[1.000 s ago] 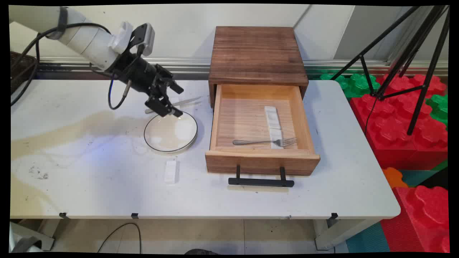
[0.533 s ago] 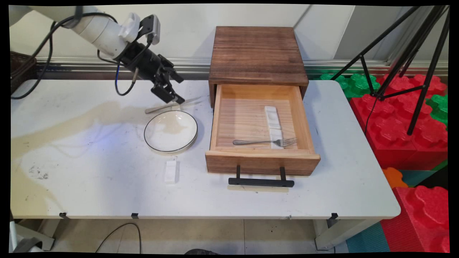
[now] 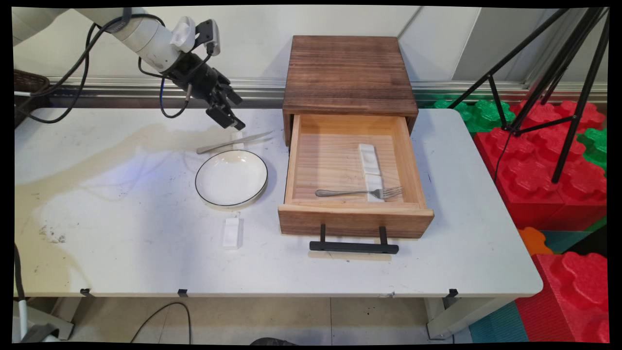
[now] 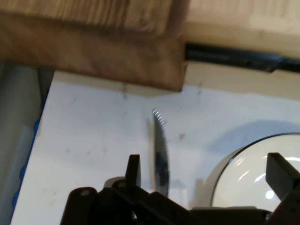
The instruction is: Pick up the knife from the left of the white plate
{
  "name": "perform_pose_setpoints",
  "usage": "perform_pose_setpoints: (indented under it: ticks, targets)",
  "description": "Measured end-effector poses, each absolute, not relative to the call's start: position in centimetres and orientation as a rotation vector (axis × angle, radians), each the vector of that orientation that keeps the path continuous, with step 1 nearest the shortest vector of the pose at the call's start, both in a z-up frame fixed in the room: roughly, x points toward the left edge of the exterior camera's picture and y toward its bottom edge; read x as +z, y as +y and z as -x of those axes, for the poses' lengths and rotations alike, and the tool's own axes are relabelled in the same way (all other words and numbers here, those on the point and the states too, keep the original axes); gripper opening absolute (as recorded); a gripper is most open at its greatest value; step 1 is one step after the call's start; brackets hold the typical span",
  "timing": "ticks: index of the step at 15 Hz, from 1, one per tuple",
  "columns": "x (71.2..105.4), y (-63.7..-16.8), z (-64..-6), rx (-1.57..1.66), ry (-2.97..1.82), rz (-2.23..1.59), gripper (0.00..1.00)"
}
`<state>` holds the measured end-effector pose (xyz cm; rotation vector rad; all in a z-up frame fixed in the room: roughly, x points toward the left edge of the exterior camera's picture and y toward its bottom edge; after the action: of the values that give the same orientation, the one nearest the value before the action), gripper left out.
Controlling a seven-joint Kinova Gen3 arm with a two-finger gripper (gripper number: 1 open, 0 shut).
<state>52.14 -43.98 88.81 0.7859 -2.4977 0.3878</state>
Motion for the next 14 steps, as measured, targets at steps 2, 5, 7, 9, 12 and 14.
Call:
perform_pose_setpoints:
  ticks: [2, 5, 7, 9, 12, 14]
  targets:
    - [88.3, -44.5, -53.1, 0.383, -2.501, -0.816, 1.00]
    - [87.4, -44.8, -54.5, 0.365, -2.502, -0.867, 1.00]
    - [86.6, -44.8, -55.9, 0.343, -2.499, -0.913, 1.00]
    - [85.9, -44.7, -56.9, 0.320, -2.502, -0.937, 1.00]
    - [85.2, -44.4, -58.0, 0.296, -2.509, -0.946, 1.00]
    - [84.7, -44.3, -58.5, 0.287, -2.511, -0.948, 1.00]
